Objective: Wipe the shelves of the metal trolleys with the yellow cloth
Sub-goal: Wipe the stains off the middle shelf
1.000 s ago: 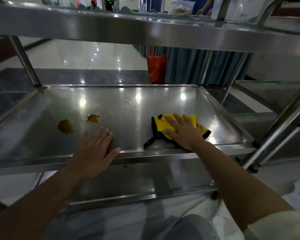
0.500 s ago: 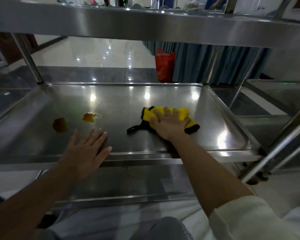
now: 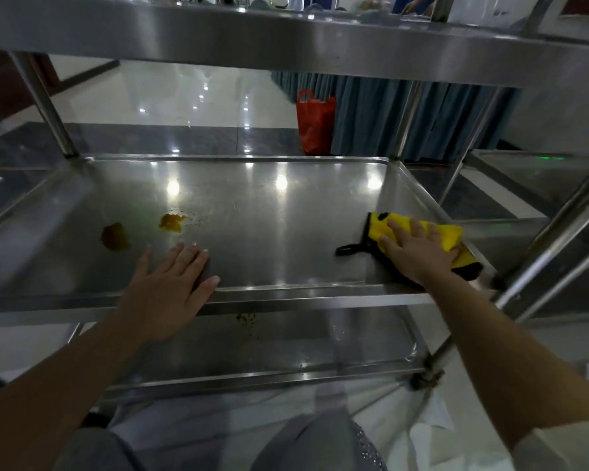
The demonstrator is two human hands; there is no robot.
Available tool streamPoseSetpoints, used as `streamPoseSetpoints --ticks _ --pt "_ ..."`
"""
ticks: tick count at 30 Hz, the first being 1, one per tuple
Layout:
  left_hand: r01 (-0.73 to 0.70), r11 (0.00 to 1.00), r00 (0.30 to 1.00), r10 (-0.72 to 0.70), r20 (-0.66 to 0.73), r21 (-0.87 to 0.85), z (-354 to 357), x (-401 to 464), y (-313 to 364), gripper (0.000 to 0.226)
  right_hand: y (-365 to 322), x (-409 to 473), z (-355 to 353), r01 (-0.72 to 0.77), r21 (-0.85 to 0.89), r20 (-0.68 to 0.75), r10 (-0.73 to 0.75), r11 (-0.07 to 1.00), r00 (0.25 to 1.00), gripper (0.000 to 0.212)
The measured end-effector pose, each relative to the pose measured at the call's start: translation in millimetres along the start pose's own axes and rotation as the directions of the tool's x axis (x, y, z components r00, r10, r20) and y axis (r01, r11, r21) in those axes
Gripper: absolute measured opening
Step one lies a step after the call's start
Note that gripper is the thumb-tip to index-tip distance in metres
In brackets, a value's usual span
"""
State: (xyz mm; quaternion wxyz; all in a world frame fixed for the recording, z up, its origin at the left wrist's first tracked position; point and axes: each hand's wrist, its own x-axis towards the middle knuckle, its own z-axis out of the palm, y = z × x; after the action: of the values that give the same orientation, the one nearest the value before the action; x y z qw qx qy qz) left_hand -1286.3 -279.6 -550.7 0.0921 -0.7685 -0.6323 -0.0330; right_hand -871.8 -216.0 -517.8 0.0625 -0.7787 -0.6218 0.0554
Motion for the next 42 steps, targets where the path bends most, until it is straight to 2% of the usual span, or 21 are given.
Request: streamPoseSetpoints --ticks 3,6,9,12,14,17,20,22,25,28,32,34,38,42 --pt "0.006 0.999 1.0 -0.006 0.001 0.044 -0.4 0.0 0.9 0.091 -69.6 -29.6 16.1 0.185 -0.002 0.007 -0.185 0.983 0.983 0.054" --pt "-0.001 0.996 1.0 0.001 0.002 0.085 -3.4 -2.0 3.0 0.088 -130.8 -62.7 31.4 0.36 0.004 0.037 -0.36 0.933 0.932 0.054" --pt "0.034 0.999 0.999 -0.034 -0.009 -0.01 -8.9 -5.9 3.3 0.088 -140.5 -74.1 29.2 0.438 -0.007 0.075 -0.436 0.899 0.897 0.055" --pt "0.004 0.993 0.998 -0.011 -0.056 -0.117 -18.6 -13.2 -8.0 0.092 -109.5 -77.5 22.3 0.416 0.004 0.063 -0.416 0.909 0.907 0.056" --pt "-0.018 0.993 0.993 0.004 -0.115 -0.12 -18.4 -19.3 -27.7 0.094 -84.6 -78.2 17.5 0.305 -0.013 0.047 -0.304 0.952 0.951 0.056" --pt "0.116 0.976 0.989 -0.131 -0.07 -0.181 -19.5 -27.9 -79.4 0.094 -65.2 -75.9 12.9 0.157 -0.038 0.034 -0.156 0.987 0.987 0.058" --pt "0.241 0.969 0.97 -0.243 -0.022 -0.059 -11.5 -41.1 -135.5 0.115 -73.7 -72.9 16.8 0.089 -0.048 0.024 -0.088 0.995 0.996 0.06" --pt "0.298 0.953 0.955 -0.296 0.034 -0.056 -3.2 -49.2 -153.4 0.121 -87.5 -73.5 23.6 0.063 -0.053 -0.002 -0.063 0.997 0.998 0.063" --pt "0.307 0.95 0.952 -0.306 0.029 -0.061 3.4 -48.8 -157.2 0.115 -125.0 -79.3 35.7 0.111 -0.062 -0.035 -0.113 0.992 0.993 0.065" --pt "0.327 0.944 0.945 -0.326 0.025 -0.044 5.1 -48.3 -155.6 0.111 -202.4 -92.2 53.6 0.249 -0.072 -0.036 -0.252 0.966 0.967 0.062" --pt "0.335 0.942 0.942 -0.335 0.014 0.009 8.1 -51.1 -155.1 0.093 -322.4 -118.4 75.8 0.463 -0.016 0.028 -0.462 0.886 0.886 0.06" --pt "0.323 0.946 0.946 -0.324 0.006 0.028 8.0 -51.2 -155.3 0.079 -349.6 -123.7 74.3 0.526 -0.003 0.062 -0.525 0.851 0.849 0.059" --pt "0.256 0.966 0.967 -0.255 0.021 -0.028 6.3 -56.0 -171.3 0.073 -317.4 -122.3 61.9 0.589 -0.044 0.08 -0.585 0.807 0.807 0.057" --pt "0.349 0.933 0.936 -0.351 -0.015 -0.094 -1.1 -73.7 -217.7 0.084 -270.4 -124.1 51.3 0.519 -0.042 0.055 -0.517 0.854 0.854 0.054"
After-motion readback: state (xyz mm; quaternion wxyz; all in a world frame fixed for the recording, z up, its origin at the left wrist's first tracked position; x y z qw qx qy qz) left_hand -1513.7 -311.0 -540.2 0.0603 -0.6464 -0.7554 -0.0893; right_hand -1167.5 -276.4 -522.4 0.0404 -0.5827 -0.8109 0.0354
